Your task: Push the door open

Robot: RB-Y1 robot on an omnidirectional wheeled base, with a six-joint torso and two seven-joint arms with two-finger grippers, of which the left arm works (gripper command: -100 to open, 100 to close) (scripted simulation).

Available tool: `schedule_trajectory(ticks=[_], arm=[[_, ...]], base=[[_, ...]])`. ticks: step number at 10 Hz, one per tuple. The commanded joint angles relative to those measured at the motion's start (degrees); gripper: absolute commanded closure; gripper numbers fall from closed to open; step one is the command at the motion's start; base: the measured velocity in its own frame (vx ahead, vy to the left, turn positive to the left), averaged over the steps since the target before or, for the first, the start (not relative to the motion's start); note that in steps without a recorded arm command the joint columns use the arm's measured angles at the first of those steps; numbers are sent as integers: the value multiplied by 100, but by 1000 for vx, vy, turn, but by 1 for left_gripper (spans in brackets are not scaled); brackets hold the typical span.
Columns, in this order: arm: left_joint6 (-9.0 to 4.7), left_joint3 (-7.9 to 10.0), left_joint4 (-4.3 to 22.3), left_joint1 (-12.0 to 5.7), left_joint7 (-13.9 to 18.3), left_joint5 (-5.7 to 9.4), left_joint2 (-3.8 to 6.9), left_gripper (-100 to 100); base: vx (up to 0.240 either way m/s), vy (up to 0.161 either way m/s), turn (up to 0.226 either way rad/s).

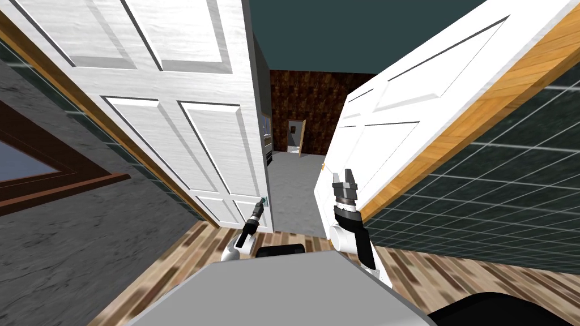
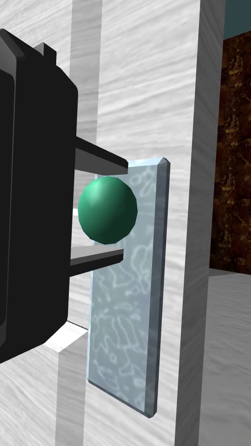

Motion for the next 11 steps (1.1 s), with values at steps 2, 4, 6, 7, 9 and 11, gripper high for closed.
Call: schedule_trajectory(ticks=[2, 4, 6, 7, 9, 11], arm=[[-11, 1, -5, 1, 3, 2, -1, 100], [3, 102, 19, 3, -40, 54, 56, 100], [2, 180, 29, 0, -72, 95, 89, 100], [2, 227, 35, -2, -90, 120, 106, 100], [1, 330, 49, -7, -131, 174, 138, 100], [1, 414, 60, -10, -165, 218, 160, 100]], base=[[-3, 0, 1], [130, -55, 34], [162, -60, 27], [163, -58, 24], [154, -73, 40], [174, -63, 39]])
